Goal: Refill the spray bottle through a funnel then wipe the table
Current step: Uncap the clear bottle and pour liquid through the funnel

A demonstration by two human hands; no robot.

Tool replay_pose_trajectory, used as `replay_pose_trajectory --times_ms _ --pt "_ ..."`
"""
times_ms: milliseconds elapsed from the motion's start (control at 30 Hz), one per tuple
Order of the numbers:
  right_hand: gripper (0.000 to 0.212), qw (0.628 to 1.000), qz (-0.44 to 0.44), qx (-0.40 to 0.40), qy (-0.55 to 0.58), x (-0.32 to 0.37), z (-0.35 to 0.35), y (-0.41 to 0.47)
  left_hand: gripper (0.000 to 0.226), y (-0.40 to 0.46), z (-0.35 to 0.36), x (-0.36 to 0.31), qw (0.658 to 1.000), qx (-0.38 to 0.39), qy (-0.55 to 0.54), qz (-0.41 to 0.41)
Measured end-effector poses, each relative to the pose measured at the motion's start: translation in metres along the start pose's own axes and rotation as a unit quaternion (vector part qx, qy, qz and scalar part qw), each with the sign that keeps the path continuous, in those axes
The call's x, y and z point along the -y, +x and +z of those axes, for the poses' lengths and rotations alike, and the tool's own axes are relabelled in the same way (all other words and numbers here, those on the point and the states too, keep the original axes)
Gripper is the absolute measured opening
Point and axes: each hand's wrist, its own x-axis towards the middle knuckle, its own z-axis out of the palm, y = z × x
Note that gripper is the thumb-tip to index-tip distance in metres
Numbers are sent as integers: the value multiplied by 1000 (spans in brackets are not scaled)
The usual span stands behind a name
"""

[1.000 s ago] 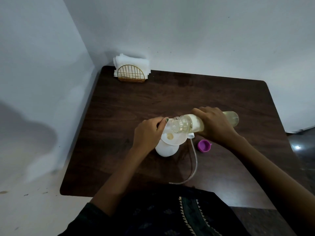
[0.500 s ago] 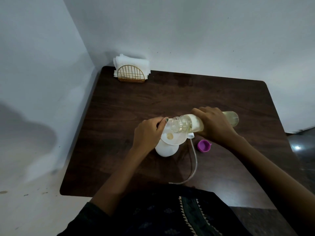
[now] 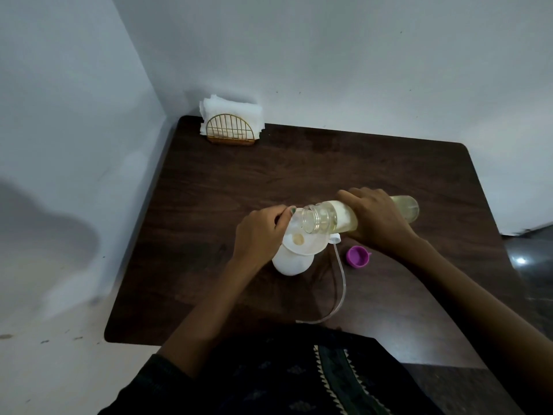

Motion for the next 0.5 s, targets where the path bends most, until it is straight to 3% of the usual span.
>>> replay_pose_trajectory --times_ms 500 --pt "42 1000 -3 -9 1 4 0 1 37 -2 -2 2 1000 -2 -9 0"
